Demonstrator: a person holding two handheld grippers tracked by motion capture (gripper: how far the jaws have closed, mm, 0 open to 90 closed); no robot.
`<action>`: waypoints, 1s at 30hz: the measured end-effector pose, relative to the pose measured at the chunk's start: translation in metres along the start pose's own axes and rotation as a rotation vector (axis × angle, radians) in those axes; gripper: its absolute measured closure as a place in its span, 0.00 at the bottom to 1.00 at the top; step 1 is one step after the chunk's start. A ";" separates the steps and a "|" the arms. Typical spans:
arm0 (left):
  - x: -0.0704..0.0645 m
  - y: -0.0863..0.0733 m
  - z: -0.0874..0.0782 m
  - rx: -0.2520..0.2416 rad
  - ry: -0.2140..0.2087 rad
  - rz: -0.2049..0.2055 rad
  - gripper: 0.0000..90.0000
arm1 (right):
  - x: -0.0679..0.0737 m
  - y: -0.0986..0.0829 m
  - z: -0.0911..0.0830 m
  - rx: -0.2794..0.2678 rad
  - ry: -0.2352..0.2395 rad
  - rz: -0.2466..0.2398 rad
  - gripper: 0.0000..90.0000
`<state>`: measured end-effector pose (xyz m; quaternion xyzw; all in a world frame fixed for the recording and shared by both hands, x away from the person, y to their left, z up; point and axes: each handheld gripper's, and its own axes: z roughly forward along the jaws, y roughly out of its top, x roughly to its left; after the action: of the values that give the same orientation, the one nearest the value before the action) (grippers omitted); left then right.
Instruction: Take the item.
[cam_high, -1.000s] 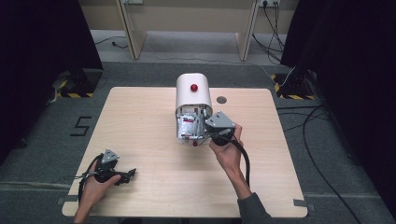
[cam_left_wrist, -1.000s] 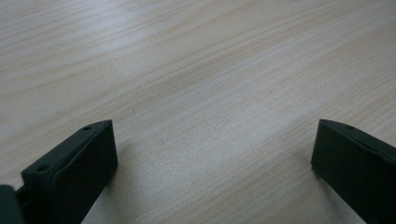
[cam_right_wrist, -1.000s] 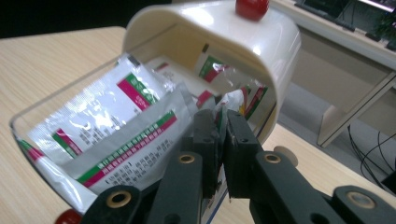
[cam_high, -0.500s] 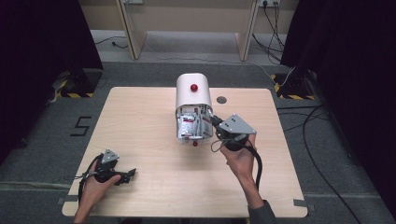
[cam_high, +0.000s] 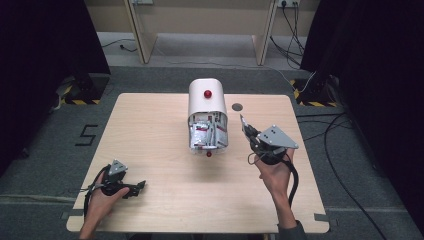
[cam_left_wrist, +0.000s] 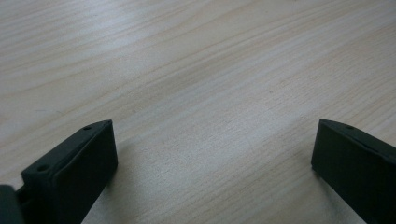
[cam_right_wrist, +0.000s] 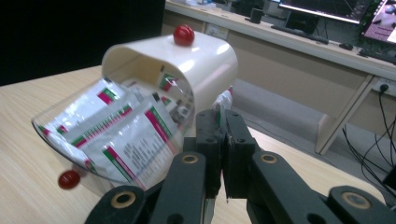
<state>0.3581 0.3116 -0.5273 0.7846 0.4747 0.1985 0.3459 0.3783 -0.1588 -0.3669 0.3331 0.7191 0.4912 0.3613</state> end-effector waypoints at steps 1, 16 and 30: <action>0.000 0.000 0.000 0.000 0.000 0.000 0.00 | -0.001 -0.003 0.000 0.003 -0.004 0.000 0.97; 0.000 0.000 0.000 0.000 0.000 0.000 0.00 | -0.010 -0.035 0.002 0.032 -0.022 0.058 0.97; 0.001 -0.002 -0.002 0.002 0.001 0.001 0.00 | -0.018 -0.054 0.005 0.077 -0.037 0.073 0.97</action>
<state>0.3563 0.3135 -0.5273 0.7851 0.4746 0.1986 0.3450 0.3852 -0.1867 -0.4158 0.3819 0.7180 0.4699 0.3433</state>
